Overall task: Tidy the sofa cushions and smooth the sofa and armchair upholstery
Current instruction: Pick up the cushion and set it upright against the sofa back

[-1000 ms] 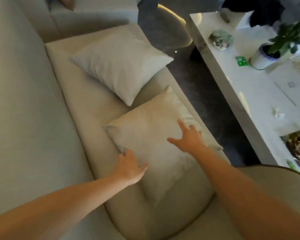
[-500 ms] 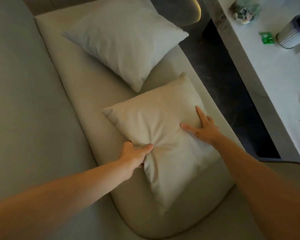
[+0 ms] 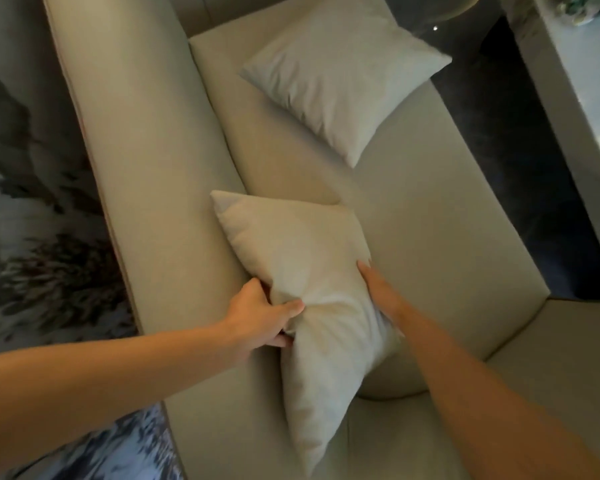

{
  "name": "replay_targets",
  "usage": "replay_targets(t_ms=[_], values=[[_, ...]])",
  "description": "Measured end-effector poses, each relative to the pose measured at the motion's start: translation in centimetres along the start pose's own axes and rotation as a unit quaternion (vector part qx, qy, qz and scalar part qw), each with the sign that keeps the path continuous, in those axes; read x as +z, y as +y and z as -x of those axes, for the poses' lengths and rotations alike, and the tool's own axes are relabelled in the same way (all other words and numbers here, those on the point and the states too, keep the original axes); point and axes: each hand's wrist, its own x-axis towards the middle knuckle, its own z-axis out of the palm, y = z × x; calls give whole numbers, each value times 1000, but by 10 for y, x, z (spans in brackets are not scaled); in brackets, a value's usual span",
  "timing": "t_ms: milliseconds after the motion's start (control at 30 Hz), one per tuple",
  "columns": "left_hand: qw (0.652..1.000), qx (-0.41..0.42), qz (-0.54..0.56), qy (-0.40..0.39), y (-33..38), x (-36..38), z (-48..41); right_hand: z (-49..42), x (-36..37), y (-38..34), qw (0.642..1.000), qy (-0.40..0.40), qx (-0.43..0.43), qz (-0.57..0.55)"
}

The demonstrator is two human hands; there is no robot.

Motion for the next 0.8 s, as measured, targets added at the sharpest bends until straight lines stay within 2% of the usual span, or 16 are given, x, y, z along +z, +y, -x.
replay_targets(t_ms=[100,200,267,333,400,467,533,633,700,800], values=[[999,-15,9,-36,1,-14,8,13,8,-5,1000,-15,17,-7],[996,-39,-18,-79,12,-27,15,25,15,-13,1000,14,18,-8],[992,-55,-72,-88,24,-32,19,32,15,-20,999,37,5,10],[978,-62,-170,-108,38,-38,16,39,10,-31,998,41,-2,36],[950,-69,-273,-135,60,-45,12,50,0,-49,998,25,13,52],[940,-49,-311,-131,87,-49,6,64,-10,-70,998,-6,19,55],[950,13,-297,-98,117,-49,-11,66,-18,-95,997,-29,13,66],[972,105,-205,-42,163,-45,-55,49,-22,-141,998,-36,22,47],[976,137,-170,-20,196,-40,-98,18,-23,-172,1000,-5,21,-12],[976,147,-159,-16,238,-39,-171,-45,-30,-212,989,86,-13,-120]])
